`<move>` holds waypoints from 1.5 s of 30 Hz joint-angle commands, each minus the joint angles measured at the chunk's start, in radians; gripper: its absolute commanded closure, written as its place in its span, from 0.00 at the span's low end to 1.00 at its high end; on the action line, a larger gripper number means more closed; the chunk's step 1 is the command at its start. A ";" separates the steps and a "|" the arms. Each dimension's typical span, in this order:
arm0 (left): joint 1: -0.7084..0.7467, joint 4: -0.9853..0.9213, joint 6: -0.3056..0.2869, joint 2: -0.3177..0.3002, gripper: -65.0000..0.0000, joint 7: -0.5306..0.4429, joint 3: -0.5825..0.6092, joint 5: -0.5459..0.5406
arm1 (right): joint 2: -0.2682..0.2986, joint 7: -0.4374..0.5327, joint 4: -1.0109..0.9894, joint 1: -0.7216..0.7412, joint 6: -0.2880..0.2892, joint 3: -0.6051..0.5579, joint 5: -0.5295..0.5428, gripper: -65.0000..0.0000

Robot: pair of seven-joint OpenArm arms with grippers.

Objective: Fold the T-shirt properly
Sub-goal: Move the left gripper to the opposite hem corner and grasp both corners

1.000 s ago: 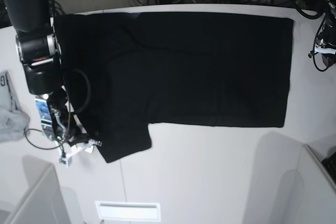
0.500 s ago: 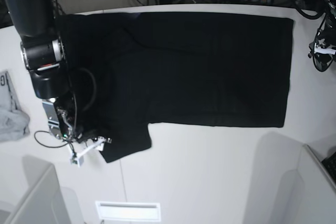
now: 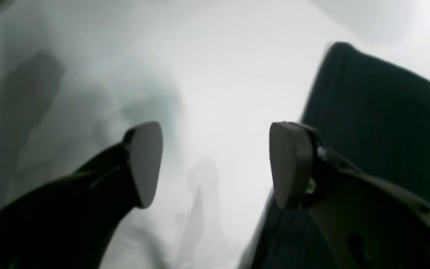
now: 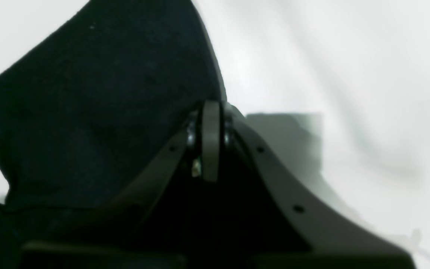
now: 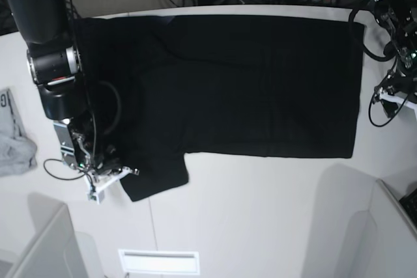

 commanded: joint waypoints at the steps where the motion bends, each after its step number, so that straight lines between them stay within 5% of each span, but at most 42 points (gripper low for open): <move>1: -0.035 -0.011 0.003 -0.025 0.33 -0.020 0.007 0.010 | 0.006 -0.009 0.010 0.027 0.005 0.003 -0.002 1.00; 9: -0.271 -0.297 0.003 -0.088 0.33 -0.028 0.177 0.017 | 0.006 -0.009 0.010 0.026 0.005 0.004 -0.002 1.00; 22: -0.552 -0.665 0.003 -0.099 0.33 -0.053 0.332 0.017 | 0.006 -0.009 0.012 0.029 0.005 0.003 -0.002 1.00; 30: -0.635 -0.883 0.003 -0.099 0.33 -0.149 0.421 0.017 | 0.009 -0.009 0.009 0.026 0.005 0.003 -0.002 1.00; 43: -0.630 -0.904 0.003 -0.091 0.35 -0.195 0.423 0.017 | 0.020 -0.009 0.012 0.024 0.005 -0.002 -0.002 1.00; 45: -0.630 -0.915 0.003 -0.088 0.46 -0.194 0.423 0.017 | 0.020 -0.008 0.009 0.023 0.005 -0.002 -0.002 1.00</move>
